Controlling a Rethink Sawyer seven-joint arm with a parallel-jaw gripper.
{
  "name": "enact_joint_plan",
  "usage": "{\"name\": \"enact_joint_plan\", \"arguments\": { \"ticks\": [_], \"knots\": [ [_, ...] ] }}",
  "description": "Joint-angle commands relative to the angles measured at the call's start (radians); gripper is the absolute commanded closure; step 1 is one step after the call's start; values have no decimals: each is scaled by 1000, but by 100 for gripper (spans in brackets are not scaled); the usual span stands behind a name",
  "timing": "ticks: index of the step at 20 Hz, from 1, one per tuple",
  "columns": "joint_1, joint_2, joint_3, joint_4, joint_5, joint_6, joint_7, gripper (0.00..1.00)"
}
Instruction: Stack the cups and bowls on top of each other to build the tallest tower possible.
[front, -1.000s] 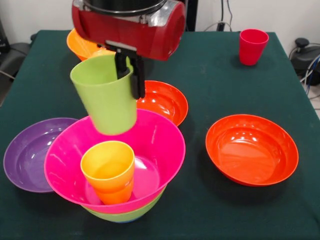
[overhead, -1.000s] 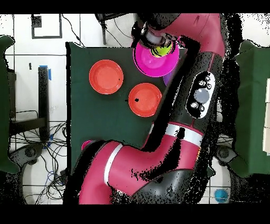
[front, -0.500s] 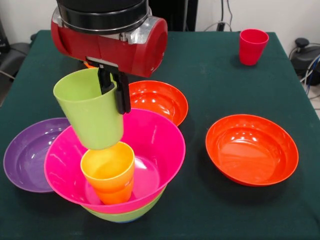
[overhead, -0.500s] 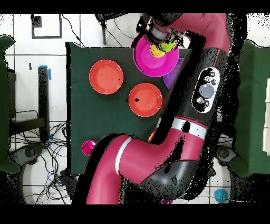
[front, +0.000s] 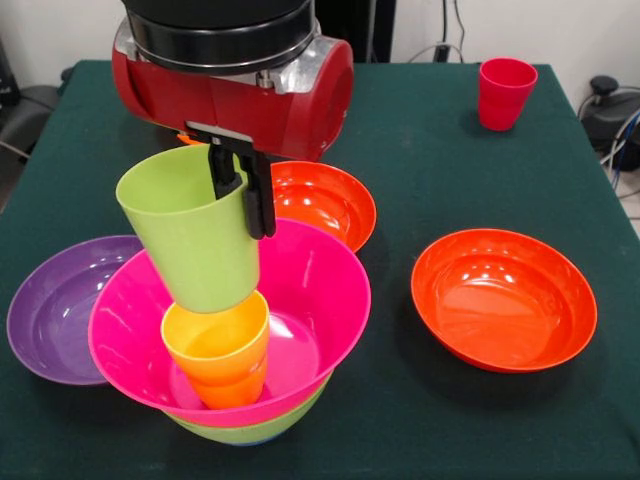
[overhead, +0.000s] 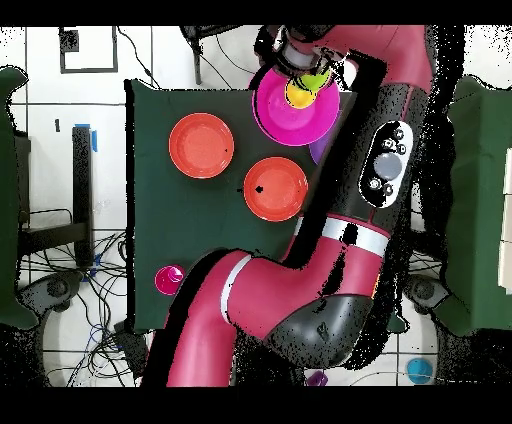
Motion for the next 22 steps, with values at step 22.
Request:
{"name": "enact_joint_plan", "arguments": {
  "ticks": [22],
  "knots": [
    [43,-21,-48,69,15,76,6,100]
  ]
}}
